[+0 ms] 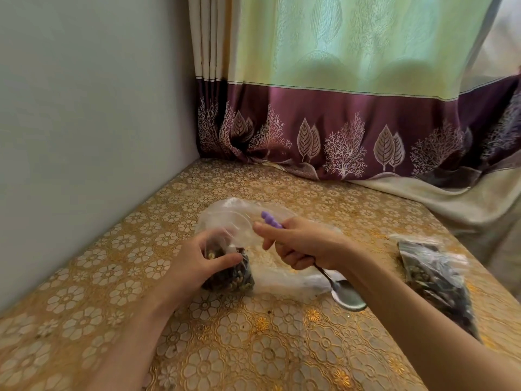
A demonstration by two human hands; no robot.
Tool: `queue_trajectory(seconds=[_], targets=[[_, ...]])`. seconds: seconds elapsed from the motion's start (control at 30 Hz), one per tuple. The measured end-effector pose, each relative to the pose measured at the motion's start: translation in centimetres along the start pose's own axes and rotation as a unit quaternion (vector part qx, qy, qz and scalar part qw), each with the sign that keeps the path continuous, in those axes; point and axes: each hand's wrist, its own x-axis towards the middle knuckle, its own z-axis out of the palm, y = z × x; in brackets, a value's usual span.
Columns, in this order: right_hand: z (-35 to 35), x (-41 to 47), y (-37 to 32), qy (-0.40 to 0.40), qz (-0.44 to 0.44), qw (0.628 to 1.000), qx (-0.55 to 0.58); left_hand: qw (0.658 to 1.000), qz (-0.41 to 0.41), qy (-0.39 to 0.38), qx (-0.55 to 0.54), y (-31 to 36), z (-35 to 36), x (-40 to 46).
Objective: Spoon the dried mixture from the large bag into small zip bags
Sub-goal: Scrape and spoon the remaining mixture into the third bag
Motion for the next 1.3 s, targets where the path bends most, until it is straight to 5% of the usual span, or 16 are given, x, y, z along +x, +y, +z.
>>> queue_trajectory(seconds=[0.5, 0.57, 0.73, 0.8, 0.87, 1.03, 1.3], targets=[[-1.2, 0.1, -0.9, 0.086, -0.067, 0.984, 0.14, 0.994, -0.047, -0.078, 0.065, 0.2, 1.4, -0.5], [-2.3, -0.2, -0.3, 0.123, -0.066, 0.962, 0.236, 0.995, -0.043, -0.066, 0.064, 0.2, 1.6, -0.5], [-5.9, -1.4, 1.1, 0.237, -0.117, 0.828, 0.494, 0.993, -0.057, -0.074, 0.079, 0.2, 1.7, -0.5], [-6.6, -1.9, 2.2, 0.313, -0.115, 0.827, 0.453, 0.991, -0.05, -0.082, 0.096, 0.2, 1.8, -0.6], [-7.1, -2.2, 3.5, 0.363, -0.099, 0.866, 0.33, 0.989, -0.047, -0.084, 0.108, 0.2, 1.9, -0.5], [-7.8, -1.8, 5.1, 0.305, -0.08, 0.944, 0.1, 0.989, -0.047, -0.084, 0.109, 0.1, 2.0, -0.5], [-8.7, -0.5, 3.5, 0.196, -0.046, 0.976, -0.086, 0.988, -0.035, -0.097, 0.117, -0.3, 2.1, -0.4]])
